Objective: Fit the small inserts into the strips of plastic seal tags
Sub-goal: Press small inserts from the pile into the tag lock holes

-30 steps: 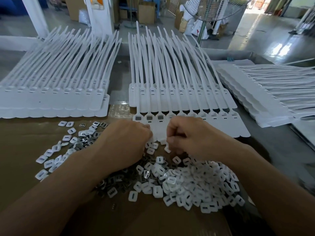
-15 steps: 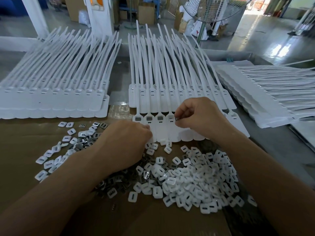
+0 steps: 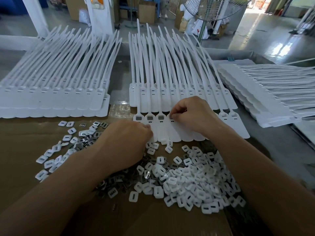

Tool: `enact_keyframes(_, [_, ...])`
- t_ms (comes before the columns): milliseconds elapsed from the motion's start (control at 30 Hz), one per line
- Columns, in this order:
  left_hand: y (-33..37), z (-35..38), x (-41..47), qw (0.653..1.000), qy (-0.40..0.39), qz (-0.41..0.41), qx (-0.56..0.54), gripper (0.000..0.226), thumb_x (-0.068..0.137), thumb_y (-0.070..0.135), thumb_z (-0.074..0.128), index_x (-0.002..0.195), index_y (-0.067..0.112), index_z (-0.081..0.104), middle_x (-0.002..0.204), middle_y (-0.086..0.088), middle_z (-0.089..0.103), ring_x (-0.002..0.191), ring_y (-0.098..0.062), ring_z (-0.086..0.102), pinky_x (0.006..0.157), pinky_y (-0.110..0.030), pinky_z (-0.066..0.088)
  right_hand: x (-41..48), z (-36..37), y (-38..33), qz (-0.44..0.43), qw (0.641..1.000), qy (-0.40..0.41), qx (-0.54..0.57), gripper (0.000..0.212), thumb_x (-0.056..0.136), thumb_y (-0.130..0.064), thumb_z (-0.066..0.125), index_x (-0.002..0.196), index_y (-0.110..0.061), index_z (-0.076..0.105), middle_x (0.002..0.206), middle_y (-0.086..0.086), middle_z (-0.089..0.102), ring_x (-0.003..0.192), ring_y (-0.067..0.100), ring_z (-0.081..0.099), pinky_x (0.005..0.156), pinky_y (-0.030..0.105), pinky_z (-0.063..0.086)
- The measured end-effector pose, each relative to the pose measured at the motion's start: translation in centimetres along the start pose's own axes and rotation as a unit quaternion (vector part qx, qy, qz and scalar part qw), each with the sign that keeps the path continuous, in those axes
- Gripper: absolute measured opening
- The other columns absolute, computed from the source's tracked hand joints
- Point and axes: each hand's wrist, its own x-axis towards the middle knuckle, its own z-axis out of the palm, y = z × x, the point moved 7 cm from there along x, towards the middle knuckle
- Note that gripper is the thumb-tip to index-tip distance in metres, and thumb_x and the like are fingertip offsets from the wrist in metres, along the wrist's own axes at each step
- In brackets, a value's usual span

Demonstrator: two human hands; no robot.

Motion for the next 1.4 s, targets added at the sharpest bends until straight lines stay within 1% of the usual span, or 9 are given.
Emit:
enact_keyframes(167, [-0.1, 0.3, 0.2, 1.000, -0.005, -0.001, 0.005, 0.040, 0.085, 0.014, 0.036, 0.121, 0.022, 0.051, 0.115, 0.008, 0.061, 0.093, -0.011, 0.061, 0.078, -0.028, 0.052, 0.2, 0.6, 0.2, 0.003, 1.000, -0.003, -0.024, 0.021, 0.082, -0.016, 0.066, 0.067, -0.030, 0.061, 0.069, -0.021, 0.053, 0.074, -0.002, 0.048, 0.061, 0.006, 0.033])
enact_keyframes(300, [0.0, 0.4, 0.3, 1.000, -0.011, -0.004, 0.008, 0.041, 0.083, 0.013, 0.036, 0.120, 0.023, 0.051, 0.121, 0.009, 0.059, 0.100, -0.011, 0.060, 0.081, -0.029, 0.051, 0.2, 0.1, 0.7, 0.009, 0.999, 0.043, -0.010, 0.024, 0.077, -0.020, 0.072, 0.064, -0.032, 0.057, 0.068, -0.020, 0.053, 0.067, -0.005, 0.048, 0.058, 0.009, 0.035])
enact_keyframes(567, [0.3, 0.1, 0.2, 1.000, -0.006, 0.005, 0.008, 0.039, 0.086, 0.014, 0.037, 0.120, 0.024, 0.051, 0.118, 0.010, 0.060, 0.096, -0.009, 0.060, 0.080, -0.026, 0.050, -0.1, 0.0, 0.2, -0.008, 0.999, 0.029, -0.013, 0.011, 0.077, -0.021, 0.073, 0.076, -0.026, 0.064, 0.067, -0.020, 0.053, 0.065, -0.006, 0.048, 0.057, 0.006, 0.034])
enact_keyframes(667, [0.2, 0.1, 0.3, 1.000, -0.002, 0.005, 0.007, 0.037, 0.086, 0.015, 0.037, 0.118, 0.024, 0.052, 0.114, 0.010, 0.061, 0.091, -0.009, 0.060, 0.077, -0.024, 0.050, -1.1, -0.5, -1.0, -0.033, 0.999, 0.022, 0.005, 0.017, 0.078, -0.020, 0.072, 0.070, -0.030, 0.060, 0.066, -0.018, 0.056, 0.063, -0.006, 0.052, 0.053, 0.003, 0.038])
enact_keyframes(833, [0.2, 0.1, 0.3, 1.000, -0.007, 0.003, 0.003, 0.038, 0.085, 0.014, 0.037, 0.118, 0.024, 0.053, 0.116, 0.009, 0.060, 0.093, -0.011, 0.061, 0.078, -0.028, 0.052, -4.5, 0.5, -3.7, -0.081, 0.992, -0.099, -0.001, 0.019, 0.076, -0.019, 0.073, 0.067, -0.031, 0.062, 0.063, -0.018, 0.060, 0.064, -0.013, 0.056, 0.059, 0.000, 0.044])
enact_keyframes(967, [0.4, 0.1, 0.3, 1.000, -0.011, 0.009, 0.010, 0.037, 0.086, 0.016, 0.037, 0.119, 0.025, 0.052, 0.117, 0.010, 0.060, 0.092, -0.010, 0.060, 0.079, -0.028, 0.051, -6.6, 1.9, -4.2, -0.071, 0.974, -0.209, -0.049, 0.010, 0.077, -0.021, 0.072, 0.074, -0.028, 0.067, 0.064, -0.018, 0.059, 0.065, -0.005, 0.057, 0.063, 0.006, 0.047])
enact_keyframes(1167, [0.1, 0.2, 0.4, 1.000, -0.011, -0.005, 0.009, 0.037, 0.085, 0.016, 0.037, 0.118, 0.025, 0.053, 0.114, 0.010, 0.061, 0.092, -0.011, 0.060, 0.077, -0.028, 0.051, -7.5, 3.2, -4.7, -0.085, 0.963, -0.228, -0.111, 0.013, 0.078, -0.027, 0.071, 0.090, -0.025, 0.069, 0.068, -0.020, 0.051, 0.066, -0.003, 0.047, 0.072, 0.018, 0.048])
enact_keyframes(1333, [0.0, 0.2, 0.3, 1.000, -0.014, -0.003, 0.009, 0.037, 0.085, 0.017, 0.036, 0.118, 0.025, 0.053, 0.116, 0.010, 0.061, 0.093, -0.010, 0.060, 0.077, -0.027, 0.051, -7.5, 3.6, -4.9, -0.088, 0.961, -0.235, -0.113, 0.009, 0.083, -0.021, 0.065, 0.091, -0.024, 0.069, 0.085, -0.015, 0.061, 0.080, 0.002, 0.051, 0.079, 0.023, 0.049])
enact_keyframes(1400, [0.0, 0.1, 0.3, 1.000, -0.015, -0.004, 0.008, 0.038, 0.085, 0.016, 0.036, 0.118, 0.025, 0.053, 0.117, 0.010, 0.060, 0.094, -0.010, 0.060, 0.078, -0.027, 0.051, -7.6, 3.7, -4.8, -0.091, 0.959, -0.240, -0.120, 0.008, 0.085, -0.019, 0.063, 0.091, -0.024, 0.066, 0.081, -0.014, 0.057, 0.082, 0.003, 0.050, 0.077, 0.023, 0.047])
